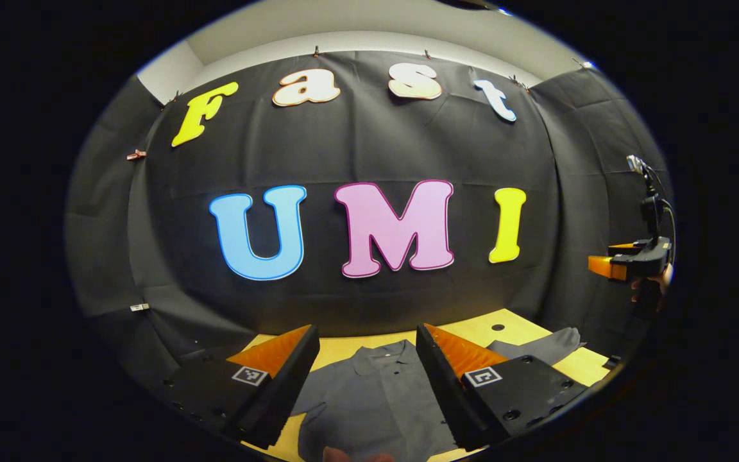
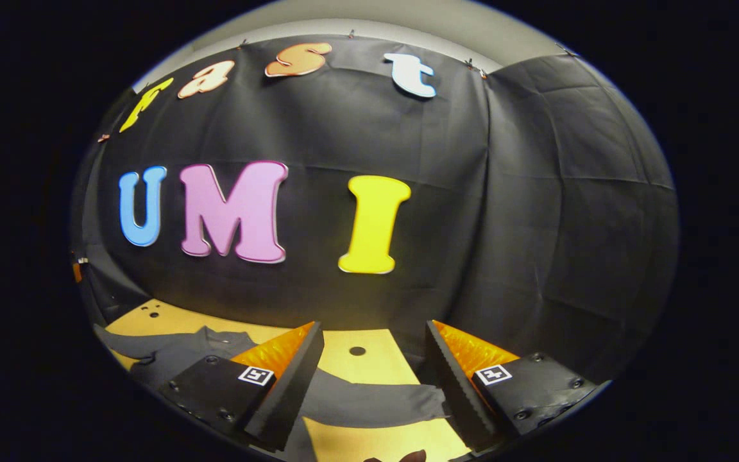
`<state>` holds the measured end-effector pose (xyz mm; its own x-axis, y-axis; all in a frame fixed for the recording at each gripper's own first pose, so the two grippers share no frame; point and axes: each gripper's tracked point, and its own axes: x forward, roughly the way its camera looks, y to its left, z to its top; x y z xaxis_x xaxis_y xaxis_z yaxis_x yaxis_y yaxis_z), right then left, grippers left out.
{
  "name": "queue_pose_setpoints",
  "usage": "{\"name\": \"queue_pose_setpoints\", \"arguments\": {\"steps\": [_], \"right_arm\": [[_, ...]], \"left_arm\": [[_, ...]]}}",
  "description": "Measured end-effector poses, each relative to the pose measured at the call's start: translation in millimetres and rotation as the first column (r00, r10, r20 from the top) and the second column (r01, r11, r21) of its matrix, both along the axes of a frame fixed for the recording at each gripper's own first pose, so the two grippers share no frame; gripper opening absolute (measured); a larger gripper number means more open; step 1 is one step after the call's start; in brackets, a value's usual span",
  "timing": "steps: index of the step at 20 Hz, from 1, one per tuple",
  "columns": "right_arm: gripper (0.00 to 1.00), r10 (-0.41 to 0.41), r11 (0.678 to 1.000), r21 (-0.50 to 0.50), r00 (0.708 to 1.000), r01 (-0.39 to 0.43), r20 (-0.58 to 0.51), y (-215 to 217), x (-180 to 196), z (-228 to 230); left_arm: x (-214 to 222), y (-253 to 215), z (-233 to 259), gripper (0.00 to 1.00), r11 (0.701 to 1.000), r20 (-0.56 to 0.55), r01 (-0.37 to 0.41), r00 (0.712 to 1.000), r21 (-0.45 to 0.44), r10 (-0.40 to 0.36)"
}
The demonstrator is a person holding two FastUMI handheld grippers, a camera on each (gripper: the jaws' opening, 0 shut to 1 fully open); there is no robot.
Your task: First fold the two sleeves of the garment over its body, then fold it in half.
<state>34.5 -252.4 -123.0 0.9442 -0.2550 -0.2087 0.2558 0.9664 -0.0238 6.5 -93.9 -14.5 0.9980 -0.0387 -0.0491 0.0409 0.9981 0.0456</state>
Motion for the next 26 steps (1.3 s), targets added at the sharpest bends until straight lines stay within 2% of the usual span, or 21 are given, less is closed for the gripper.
{"name": "queue_pose_setpoints", "arguments": {"steps": [4,7,13,22,26], "right_arm": [[0.98,-0.009,1.000,-0.014,0.997,0.008,-0.080,-41.4,14.6,-58.8],[0.98,-0.019,1.000,0.006,0.991,0.020,-0.129,-68.9,26.9,-102.4],[0.98,-0.033,0.998,0.047,0.970,0.046,-0.243,-111.5,37.2,-188.3],[0.98,-0.013,0.991,0.116,0.919,0.063,-0.393,-137.7,34.3,-285.0],[0.98,0.002,0.988,0.138,0.886,0.070,-0.465,-140.9,28.4,-324.2]], "left_arm": [[1.4,-20.0,-8.8,0.94,0.999,-0.043,-0.017,0.999,0.029,0.019],[3.3,-31.1,-10.0,0.97,0.998,-0.054,-0.033,0.998,0.047,0.035],[12.8,-47.2,-14.8,0.97,0.994,-0.079,-0.071,0.994,0.079,0.078],[21.4,-50.8,-21.1,0.97,0.986,-0.118,-0.130,0.983,0.102,0.142],[25.3,-42.0,-17.1,0.97,0.980,-0.114,-0.147,0.980,0.132,0.162]]}}
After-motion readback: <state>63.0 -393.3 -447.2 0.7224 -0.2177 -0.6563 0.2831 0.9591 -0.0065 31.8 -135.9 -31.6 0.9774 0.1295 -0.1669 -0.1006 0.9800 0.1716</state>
